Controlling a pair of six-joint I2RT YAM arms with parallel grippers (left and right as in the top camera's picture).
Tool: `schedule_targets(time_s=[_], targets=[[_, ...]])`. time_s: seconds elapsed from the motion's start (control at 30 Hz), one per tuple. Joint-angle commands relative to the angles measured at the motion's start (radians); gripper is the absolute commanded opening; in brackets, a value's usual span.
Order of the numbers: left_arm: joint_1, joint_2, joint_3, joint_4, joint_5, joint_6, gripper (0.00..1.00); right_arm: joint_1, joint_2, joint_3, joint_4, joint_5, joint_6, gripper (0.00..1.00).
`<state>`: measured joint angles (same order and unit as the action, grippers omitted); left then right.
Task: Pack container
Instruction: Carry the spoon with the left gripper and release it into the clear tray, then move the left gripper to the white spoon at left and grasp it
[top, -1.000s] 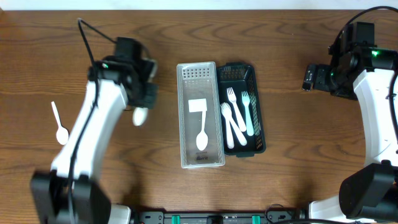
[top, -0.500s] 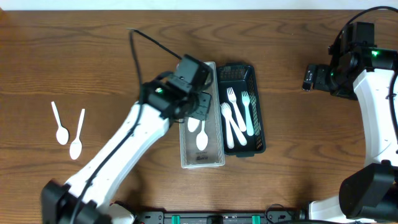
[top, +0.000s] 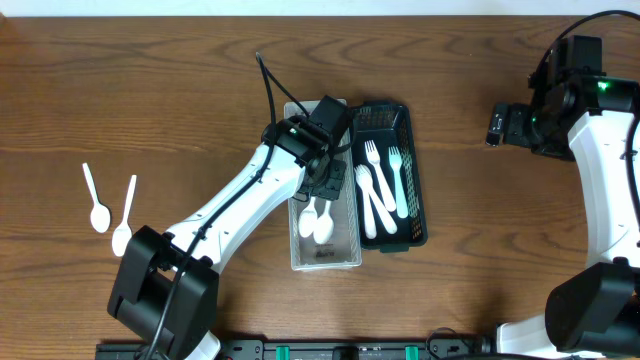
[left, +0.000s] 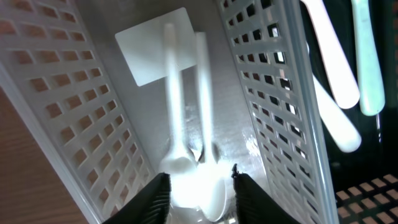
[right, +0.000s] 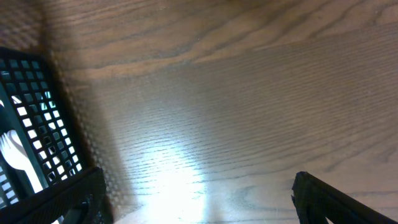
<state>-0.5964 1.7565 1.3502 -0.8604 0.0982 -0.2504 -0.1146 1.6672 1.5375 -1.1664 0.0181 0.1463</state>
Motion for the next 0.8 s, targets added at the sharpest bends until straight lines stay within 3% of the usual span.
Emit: schedule_targets(time_s=[0.0, 0.07, 0.2, 0.23, 0.47, 0.67, 0.77], targets=[[0.000, -0.037, 0.032, -0.011, -0.016, 0.048, 0.49, -0.002, 0.003, -0.004, -0.003, -0.001, 0.010, 0.99], [0.002, -0.073, 0.052, -0.028, -0.072, 0.073, 0.52, -0.002, 0.003, -0.004, -0.003, -0.001, 0.010, 0.99], [0.036, -0.195, 0.083, -0.069, -0.242, 0.090, 0.86, -0.002, 0.003, -0.005, -0.003, -0.001, 0.010, 0.99], [0.056, -0.228, 0.086, -0.076, -0.270, 0.090, 1.00, -0.002, 0.003, -0.004, -0.003, -0.001, 0.010, 0.99], [0.396, -0.406, 0.085, -0.128, -0.301, 0.097, 0.98, -0.002, 0.003, -0.004, -0.002, -0.001, 0.010, 0.99], [0.737, -0.385, 0.028, -0.138, -0.286, 0.152, 0.98, -0.002, 0.003, -0.004, -0.002, -0.001, 0.010, 0.99], [0.859, -0.336, -0.030, -0.105, -0.204, 0.193, 0.98, -0.002, 0.003, -0.004, 0.000, -0.001, 0.010, 0.99]])
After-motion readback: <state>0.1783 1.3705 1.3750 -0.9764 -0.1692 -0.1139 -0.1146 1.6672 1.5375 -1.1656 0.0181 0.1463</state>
